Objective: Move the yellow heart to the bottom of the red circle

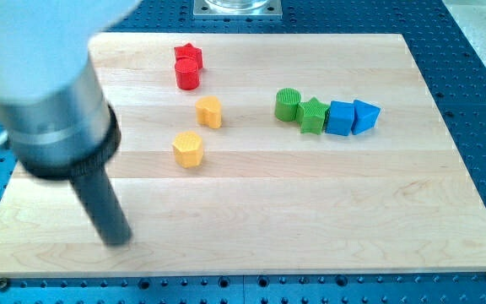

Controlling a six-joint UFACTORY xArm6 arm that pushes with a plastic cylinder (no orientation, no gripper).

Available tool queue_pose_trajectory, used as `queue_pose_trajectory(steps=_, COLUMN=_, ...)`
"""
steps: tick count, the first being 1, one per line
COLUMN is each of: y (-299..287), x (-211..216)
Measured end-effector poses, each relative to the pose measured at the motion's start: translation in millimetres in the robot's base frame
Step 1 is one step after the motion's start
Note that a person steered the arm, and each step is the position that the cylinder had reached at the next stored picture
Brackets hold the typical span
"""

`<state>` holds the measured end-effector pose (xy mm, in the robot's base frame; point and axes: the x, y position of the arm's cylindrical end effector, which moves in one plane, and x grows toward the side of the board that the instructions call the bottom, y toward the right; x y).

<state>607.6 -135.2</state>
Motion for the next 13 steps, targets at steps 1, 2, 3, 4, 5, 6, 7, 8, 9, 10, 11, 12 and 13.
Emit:
queue_pose_trajectory(steps=1, y=61, x=3)
queue_pose_trajectory(steps=2, y=102, x=-26)
queue_pose_trajectory(steps=3, y=108, x=-94)
queue_pose_trajectory(steps=4, y=108, x=-165)
queue_pose_trajectory(steps=5, y=108, x=-212)
queue_pose_trajectory(steps=6, y=106, x=-212)
queue_pose_trajectory(steps=7, y=97, x=-212)
queue_pose_trajectory(steps=8, y=90, x=-212)
queue_pose_trajectory(steps=9, y=90, x=-212)
queue_pose_trajectory(steps=10, y=139, x=-217)
queue_pose_trajectory(steps=11, y=174, x=-250)
queue_pose_trajectory(steps=12, y=158, x=-260)
queue_pose_trajectory(steps=13, y=137, x=-260)
